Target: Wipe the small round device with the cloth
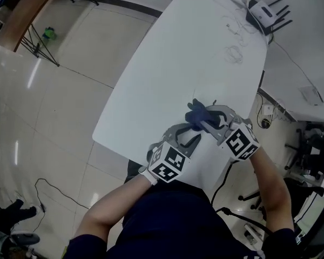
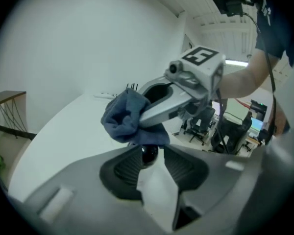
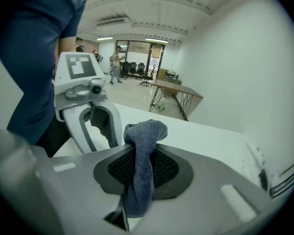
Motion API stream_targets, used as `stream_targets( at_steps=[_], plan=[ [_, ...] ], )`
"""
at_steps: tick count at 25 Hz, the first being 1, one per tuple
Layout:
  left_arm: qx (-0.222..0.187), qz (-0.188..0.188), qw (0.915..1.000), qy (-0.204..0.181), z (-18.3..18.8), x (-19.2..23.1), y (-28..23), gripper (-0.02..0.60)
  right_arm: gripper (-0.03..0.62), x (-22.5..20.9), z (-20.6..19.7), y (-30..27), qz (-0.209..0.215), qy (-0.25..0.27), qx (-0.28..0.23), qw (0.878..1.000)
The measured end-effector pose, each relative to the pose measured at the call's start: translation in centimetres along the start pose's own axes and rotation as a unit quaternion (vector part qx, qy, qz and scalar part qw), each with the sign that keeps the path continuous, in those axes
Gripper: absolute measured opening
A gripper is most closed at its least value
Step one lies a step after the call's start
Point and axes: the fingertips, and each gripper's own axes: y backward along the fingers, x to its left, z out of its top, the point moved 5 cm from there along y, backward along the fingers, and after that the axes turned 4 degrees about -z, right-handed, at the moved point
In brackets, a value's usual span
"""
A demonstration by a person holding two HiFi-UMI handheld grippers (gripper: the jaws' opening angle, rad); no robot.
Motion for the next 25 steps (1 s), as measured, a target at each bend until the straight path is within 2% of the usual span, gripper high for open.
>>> stream_targets(
  at_steps=[2,6,9,13,18,21,23,24,25],
  plan=[
    [-0.001,0.002,1.0000,0.005,0.1,-0.1,0.0,0.137,0.075,-1.8,-1.3,-1.5,0.044,-0.076,0.001,0.996],
    [0.000,0.002,0.9999,0.012,-0.3,-0.5,0.1,0.137,0.074,-4.1,-4.2,-4.3,0.128,-0.202,0.020,0.971],
    [0.000,0.003,0.9999,0.016,-0.6,-0.5,0.4,0.137,0.074,-4.6,-5.5,-6.2,0.164,-0.234,0.037,0.957],
    [0.000,0.006,0.9998,0.019,-1.1,-0.3,0.9,0.137,0.074,-3.5,-7.2,-8.4,0.187,-0.223,0.065,0.955],
    [0.006,0.003,0.9999,0.016,-1.5,-0.4,1.1,0.137,0.074,-3.1,-7.9,-9.5,0.179,-0.197,0.084,0.960],
    [0.009,-0.005,0.9998,0.020,-1.6,-0.6,1.5,0.137,0.074,-3.7,-7.8,-8.6,0.148,-0.208,0.083,0.963],
    [0.011,-0.009,0.9995,0.027,-1.7,-0.4,2.1,0.137,0.074,-4.3,-8.4,-7.3,0.098,-0.264,0.068,0.957],
    [0.012,-0.010,0.9994,0.031,-1.7,-0.2,2.5,0.137,0.074,-4.4,-9.0,-6.7,0.064,-0.307,0.058,0.948],
    [0.014,-0.010,0.9992,0.035,-1.7,0.0,2.9,0.137,0.074,-4.3,-9.8,-6.0,0.030,-0.355,0.047,0.933]
  ],
)
